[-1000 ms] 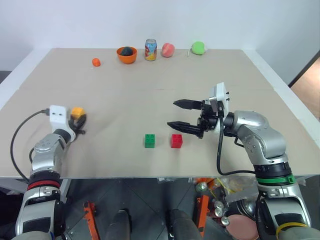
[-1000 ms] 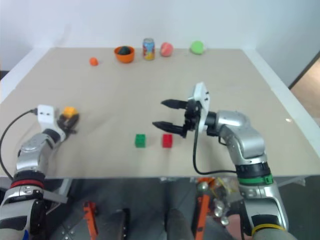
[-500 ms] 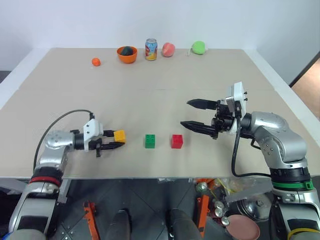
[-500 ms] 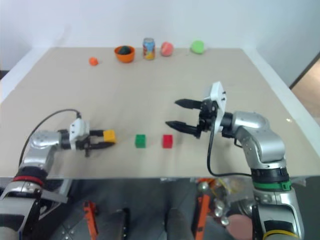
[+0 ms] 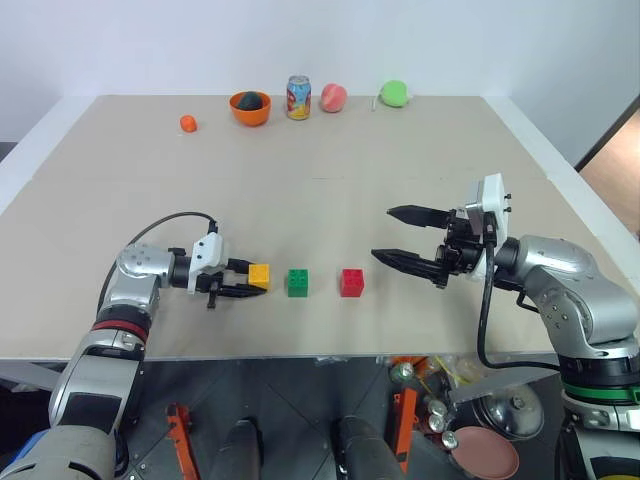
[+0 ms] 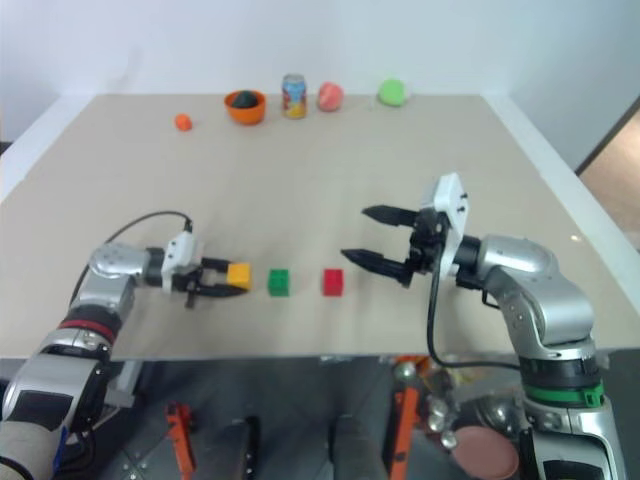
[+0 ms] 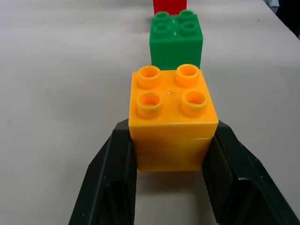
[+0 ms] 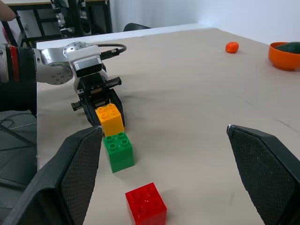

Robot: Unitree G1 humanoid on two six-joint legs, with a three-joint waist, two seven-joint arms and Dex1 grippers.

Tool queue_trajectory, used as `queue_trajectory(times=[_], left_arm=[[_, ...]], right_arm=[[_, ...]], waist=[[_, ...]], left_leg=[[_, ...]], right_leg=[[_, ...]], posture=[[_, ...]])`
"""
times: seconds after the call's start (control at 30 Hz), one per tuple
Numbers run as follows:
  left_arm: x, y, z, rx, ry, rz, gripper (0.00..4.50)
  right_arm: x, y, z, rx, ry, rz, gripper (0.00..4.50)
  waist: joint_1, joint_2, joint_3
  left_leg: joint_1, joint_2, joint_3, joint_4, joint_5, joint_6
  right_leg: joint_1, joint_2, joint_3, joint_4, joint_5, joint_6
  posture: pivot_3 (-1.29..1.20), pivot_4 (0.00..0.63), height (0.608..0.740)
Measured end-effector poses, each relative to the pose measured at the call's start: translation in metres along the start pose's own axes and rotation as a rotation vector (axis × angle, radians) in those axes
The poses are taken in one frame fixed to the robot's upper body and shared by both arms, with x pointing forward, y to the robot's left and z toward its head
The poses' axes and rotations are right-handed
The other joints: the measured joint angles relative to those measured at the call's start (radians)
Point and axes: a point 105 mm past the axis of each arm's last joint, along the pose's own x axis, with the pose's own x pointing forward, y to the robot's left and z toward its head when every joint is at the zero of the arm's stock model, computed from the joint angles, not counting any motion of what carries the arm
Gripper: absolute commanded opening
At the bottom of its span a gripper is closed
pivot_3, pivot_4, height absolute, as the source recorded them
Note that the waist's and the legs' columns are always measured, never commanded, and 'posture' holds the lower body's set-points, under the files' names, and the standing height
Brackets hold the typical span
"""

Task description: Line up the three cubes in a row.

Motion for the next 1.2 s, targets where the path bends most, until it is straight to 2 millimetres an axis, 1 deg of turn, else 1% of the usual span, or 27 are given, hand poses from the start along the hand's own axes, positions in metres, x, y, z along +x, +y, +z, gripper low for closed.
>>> queue_trajectory(times=[0.13,0.23,0.47,0.63,0.93,1.2], left_arm=[[-0.004,-0.001,0.000,-0.008,-0.016,0.003,1.33],[-0.009,-0.008,-0.006,-0.033,-0.019,0.001,1.33],[-0.020,-0.016,-0.008,-0.055,-0.024,0.009,1.33],[-0.027,-0.017,-0.011,-0.064,-0.008,0.019,1.33],[-0.027,-0.012,-0.012,-0.069,-0.003,0.022,1.33],[-0.020,-0.009,-0.010,-0.060,-0.010,0.014,1.33]], right_arm=[[-0.004,0.001,0.000,0.003,0.006,-0.005,4.40],[-0.006,0.003,-0.005,0.029,0.013,0.001,4.40],[-0.010,0.005,-0.007,0.037,0.028,0.021,4.40],[-0.010,0.004,-0.007,0.039,0.028,0.020,4.40],[-0.012,0.004,-0.007,0.041,0.040,0.031,4.40],[-0.012,0.004,-0.007,0.049,0.045,0.031,4.40]], waist=[[0.000,0.000,0.000],[-0.001,0.000,0.000],[0.000,0.000,0.000],[0.000,0.000,0.000],[0.001,0.000,0.000],[0.001,0.000,0.000]], left_leg=[[0.000,0.000,0.000,0.000,0.000,0.000],[0.000,0.000,0.000,0.000,0.000,0.000],[0.000,0.000,0.000,0.000,0.000,0.000],[0.000,0.000,0.000,0.000,0.000,0.000],[0.001,0.000,0.000,0.001,0.000,0.000],[0.001,0.000,0.000,0.001,0.000,0.000]], right_leg=[[0.000,0.000,0.000,0.000,0.000,0.000],[0.000,0.000,0.000,0.000,0.000,0.000],[0.000,0.000,0.000,0.000,0.000,0.000],[0.000,0.000,0.000,0.000,0.000,-0.001],[0.000,0.000,0.000,0.001,0.001,-0.001],[0.001,0.000,0.000,0.001,0.001,0.000]], posture=[[0.00,0.150,0.740],[0.00,0.150,0.740],[0.00,0.150,0.740],[0.00,0.150,0.740],[0.00,0.150,0.740],[0.00,0.150,0.740]])
